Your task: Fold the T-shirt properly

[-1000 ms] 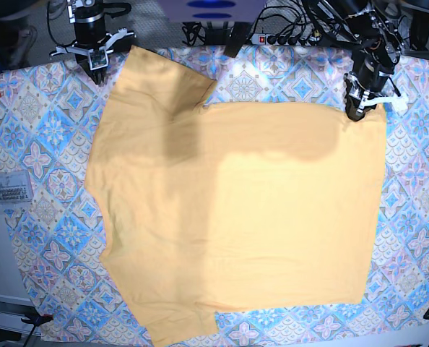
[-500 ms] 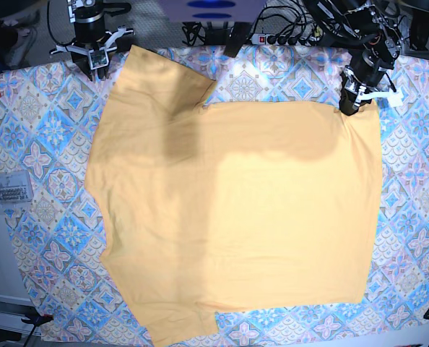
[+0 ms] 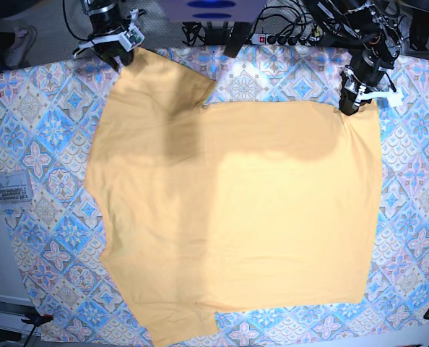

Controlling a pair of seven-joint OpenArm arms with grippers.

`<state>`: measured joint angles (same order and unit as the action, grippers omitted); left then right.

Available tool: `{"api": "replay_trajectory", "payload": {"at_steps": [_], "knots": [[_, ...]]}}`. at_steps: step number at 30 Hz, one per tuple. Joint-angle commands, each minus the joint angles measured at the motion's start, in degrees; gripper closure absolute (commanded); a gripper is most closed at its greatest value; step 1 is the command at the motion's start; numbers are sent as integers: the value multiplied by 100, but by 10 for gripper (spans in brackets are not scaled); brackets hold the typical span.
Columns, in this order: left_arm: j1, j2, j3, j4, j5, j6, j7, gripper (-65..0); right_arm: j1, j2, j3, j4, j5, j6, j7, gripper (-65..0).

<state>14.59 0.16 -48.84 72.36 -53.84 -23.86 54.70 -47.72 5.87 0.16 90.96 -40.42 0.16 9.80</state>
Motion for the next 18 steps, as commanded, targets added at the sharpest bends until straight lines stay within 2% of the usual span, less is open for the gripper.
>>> {"api": "replay_trajectory", "payload": {"at_steps": [1,14,18], "knots": [[5,-47,-8,83,9,-19,12,0,-137,24,32,78,-59,-56,158,-202],[-13,-47,-8,83,17,-19,12,0,-401,59,-38,-36,-199,-65,202,-203],[-4,-47,-8,83,17,-19,12,0,-401,59,-267,-230,-727,-65,202,-203]]}}
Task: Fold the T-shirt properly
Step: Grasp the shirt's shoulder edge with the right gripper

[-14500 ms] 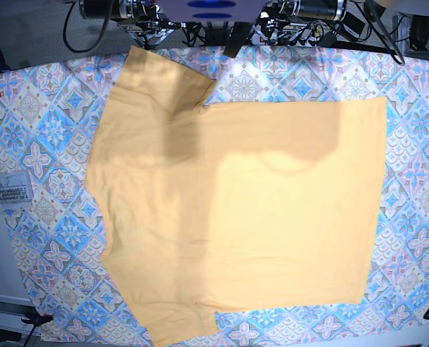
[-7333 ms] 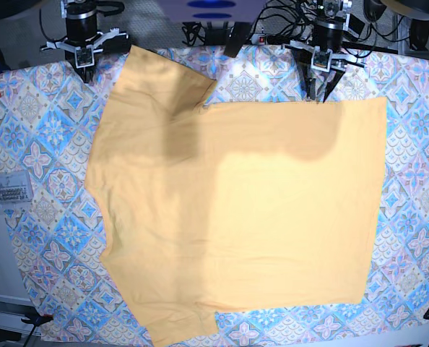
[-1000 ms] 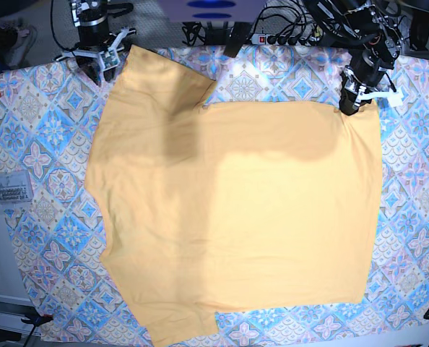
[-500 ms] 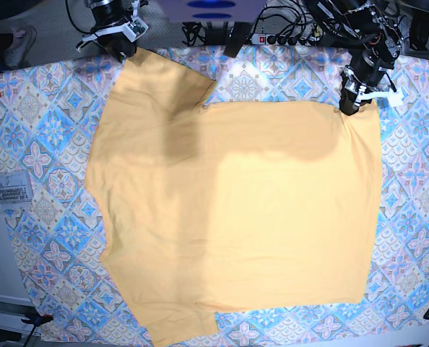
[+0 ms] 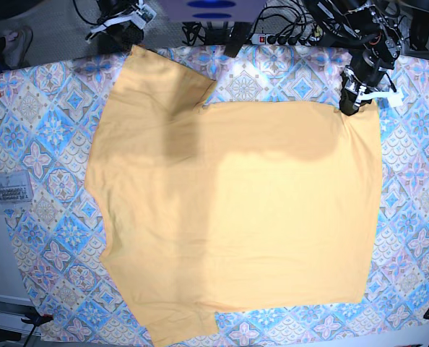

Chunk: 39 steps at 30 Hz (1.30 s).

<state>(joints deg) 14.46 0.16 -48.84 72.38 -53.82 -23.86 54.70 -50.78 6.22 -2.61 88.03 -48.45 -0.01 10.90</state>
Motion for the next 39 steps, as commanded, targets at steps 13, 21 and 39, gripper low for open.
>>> {"api": "replay_trajectory", "payload": {"at_steps": [13,21,39], "knots": [[9,-56,-8,81,15,-19,12,0,-104,16,-68,98,-65,-47,93,-204],[9,-56,-8,81,15,-19,12,0,-104,7,-68,186,-65,-311,269,-204],[9,-56,-8,81,15,-19,12,0,-95,7,-68,-104,-92,-496,488,-204]]}}
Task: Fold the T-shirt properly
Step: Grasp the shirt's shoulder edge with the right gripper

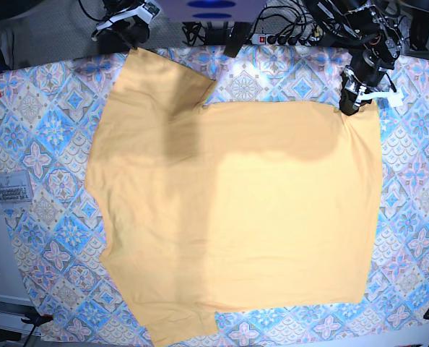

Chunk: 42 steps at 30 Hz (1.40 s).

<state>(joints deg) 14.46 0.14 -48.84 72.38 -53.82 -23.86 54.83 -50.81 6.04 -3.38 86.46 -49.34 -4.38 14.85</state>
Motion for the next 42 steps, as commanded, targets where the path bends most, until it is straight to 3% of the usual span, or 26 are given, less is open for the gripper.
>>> {"api": "replay_trajectory", "payload": {"at_steps": [1,38,42], "knots": [[9,-54,-8,81,15,-19,-1,0,-93,24,8,45,-2,-58,93,-204],[9,-54,-8,81,15,-19,-1,0,373,7,-106,-26,-2,-76,84,-205],[9,-54,-8,81,15,-19,-1,0,461,7,-168,-26,-2,-76,-118,-261]]}}
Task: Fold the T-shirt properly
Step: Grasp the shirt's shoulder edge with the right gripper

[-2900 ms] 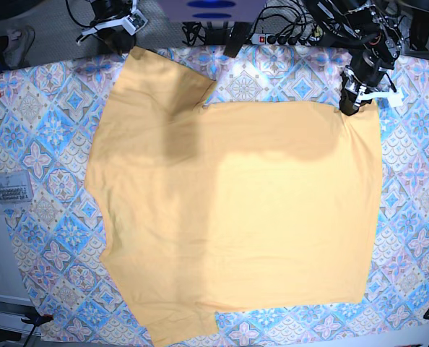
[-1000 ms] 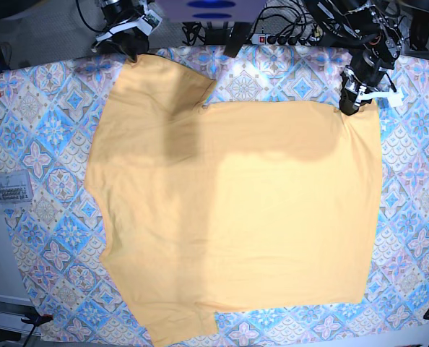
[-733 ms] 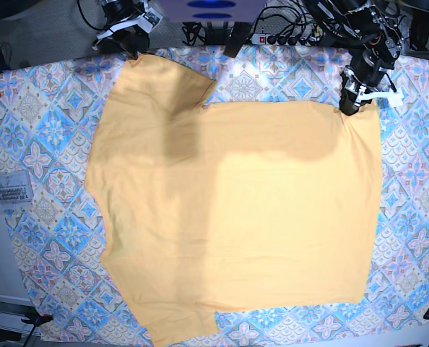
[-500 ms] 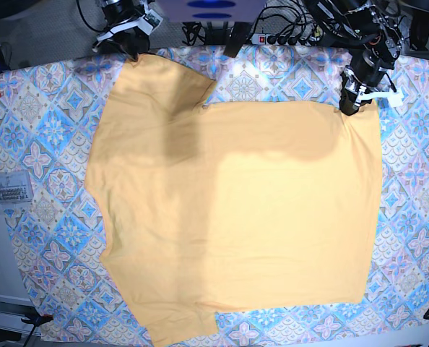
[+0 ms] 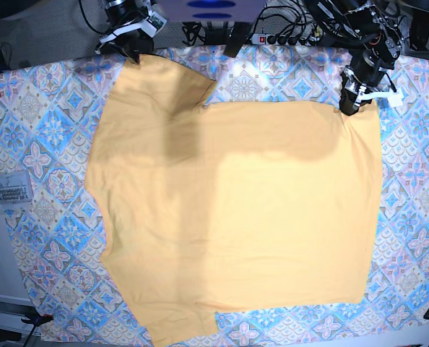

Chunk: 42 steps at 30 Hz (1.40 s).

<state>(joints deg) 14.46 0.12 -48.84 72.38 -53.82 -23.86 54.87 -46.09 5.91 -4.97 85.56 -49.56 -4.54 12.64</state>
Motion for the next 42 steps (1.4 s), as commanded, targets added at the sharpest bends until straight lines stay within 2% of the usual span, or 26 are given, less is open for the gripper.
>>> {"api": "replay_trajectory", "payload": {"at_steps": [1,4,7,11,19,24,27,31,33,39,42], "knots": [[9,-52,-8,72,15,-19,-6,0,68,20,-96,64,20,-61,59,-278],[9,-52,-8,72,15,-19,-6,0,173,46,-316,64,20,-61,-152,-293],[9,-52,-8,72,15,-19,-6,0,182,46,-377,73,20,-61,-240,-263],[18,-52,-8,72,15,-19,-6,0,182,46,-351,73,20,-61,-249,-135],[44,-52,-8,72,15,-19,-6,0,156,46,-342,231,29,-78,-223,-3],[132,-122,-8,81,15,-19,-6,0,33,55,-290,442,46,-114,-205,-2],[255,-210,-8,81,24,-36,-23,0,-2,55,-70,468,46,-342,76,-1],[378,-333,-8,81,24,-388,-32,0,-117,55,343,442,46,-368,595,-1],[431,-333,-8,81,33,-406,-32,0,-187,46,484,433,46,-368,718,-1],[660,-333,-8,90,68,-432,-41,0,-354,46,590,433,55,-368,771,-1],[739,-333,-8,90,191,-669,-41,0,-433,55,590,433,55,-368,780,0]]}}
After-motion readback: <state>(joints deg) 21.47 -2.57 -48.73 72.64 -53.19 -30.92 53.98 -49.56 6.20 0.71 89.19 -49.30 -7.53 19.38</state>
